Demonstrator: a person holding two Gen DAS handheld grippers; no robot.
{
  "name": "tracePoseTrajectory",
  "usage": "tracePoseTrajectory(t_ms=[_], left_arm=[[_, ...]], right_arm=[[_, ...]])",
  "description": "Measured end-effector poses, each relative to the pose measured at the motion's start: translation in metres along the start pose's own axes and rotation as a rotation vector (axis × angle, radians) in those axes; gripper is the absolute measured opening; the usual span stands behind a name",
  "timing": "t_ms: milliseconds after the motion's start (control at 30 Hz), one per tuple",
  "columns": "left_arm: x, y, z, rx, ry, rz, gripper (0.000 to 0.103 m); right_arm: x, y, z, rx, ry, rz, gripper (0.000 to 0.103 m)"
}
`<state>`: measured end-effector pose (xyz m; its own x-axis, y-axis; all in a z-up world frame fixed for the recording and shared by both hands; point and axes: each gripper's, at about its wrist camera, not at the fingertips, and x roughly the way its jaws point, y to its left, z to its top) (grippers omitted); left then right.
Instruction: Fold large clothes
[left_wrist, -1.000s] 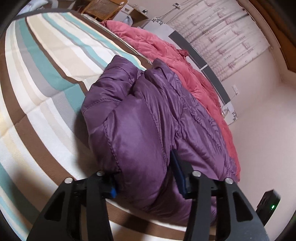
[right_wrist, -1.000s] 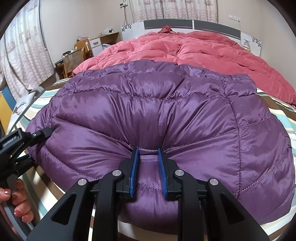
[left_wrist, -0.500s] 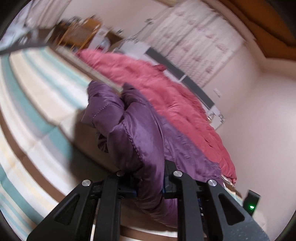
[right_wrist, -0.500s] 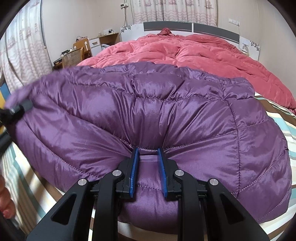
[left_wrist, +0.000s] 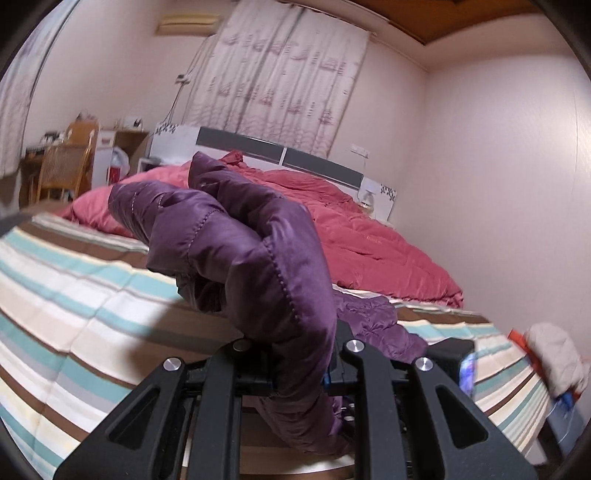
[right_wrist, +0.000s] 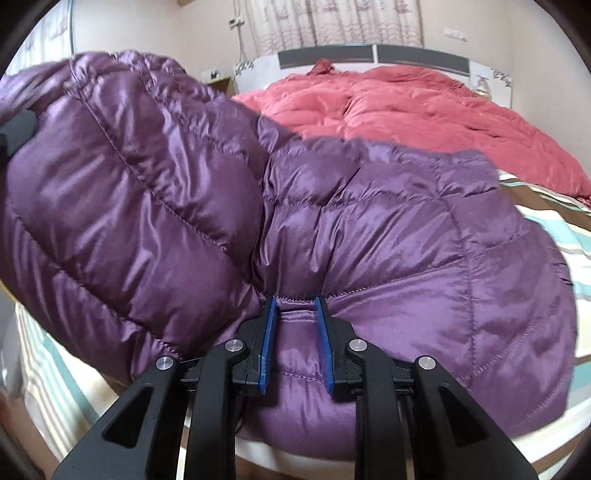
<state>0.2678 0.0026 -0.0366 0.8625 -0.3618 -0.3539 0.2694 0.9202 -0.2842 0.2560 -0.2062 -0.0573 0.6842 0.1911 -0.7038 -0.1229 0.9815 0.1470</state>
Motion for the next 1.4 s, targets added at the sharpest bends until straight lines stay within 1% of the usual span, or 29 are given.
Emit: tracePoseTrajectory(t_ms=[100,200,233,333,433,600,733,1000,1100,1233,1400], left_arm=[[-0.001,-0.005,0.005,0.036,0.001,0.019,0.016],[-0.004,-0.013,0.008,0.051,0.003,0.033,0.016],[-0.005,-0.016,0.009,0.063,0.006,0.045,0.016],[-0.004,-0.028,0.013,0.108,0.005,0.066,0.016],[-0.004,-0.041,0.014,0.145,0.003,0.068,0.016],[-0.007,-0.072,0.011,0.244,0.0,0.066,0.017],[-0.004,-0.094,0.011,0.306,0.007,0.066,0.017],[0.01,-0.141,0.001,0.447,0.041,0.079,0.018],[0.017,-0.155,-0.003,0.485,0.053,0.083,0.018],[0.024,-0.171,-0.011,0.517,0.083,0.066,0.018],[0.036,-0.193,-0.028,0.568,0.138,0.033,0.018]], right_arm=[[-0.019,-0.007,-0.004,0.002,-0.041,-0.028,0.021],[-0.042,-0.025,-0.011,0.057,-0.085,-0.046,0.021],[-0.05,-0.036,-0.014,0.091,-0.094,-0.064,0.021],[-0.063,-0.061,-0.022,0.145,-0.098,-0.132,0.021],[-0.075,-0.086,-0.031,0.224,-0.114,-0.166,0.021],[-0.087,-0.119,-0.039,0.288,-0.12,-0.26,0.021],[-0.098,-0.138,-0.043,0.338,-0.146,-0.302,0.021],[-0.113,-0.171,-0.059,0.425,-0.159,-0.322,0.021],[-0.117,-0.18,-0.064,0.441,-0.16,-0.349,0.021],[-0.123,-0.191,-0.071,0.478,-0.17,-0.359,0.021],[-0.129,-0.202,-0.078,0.51,-0.173,-0.364,0.021]])
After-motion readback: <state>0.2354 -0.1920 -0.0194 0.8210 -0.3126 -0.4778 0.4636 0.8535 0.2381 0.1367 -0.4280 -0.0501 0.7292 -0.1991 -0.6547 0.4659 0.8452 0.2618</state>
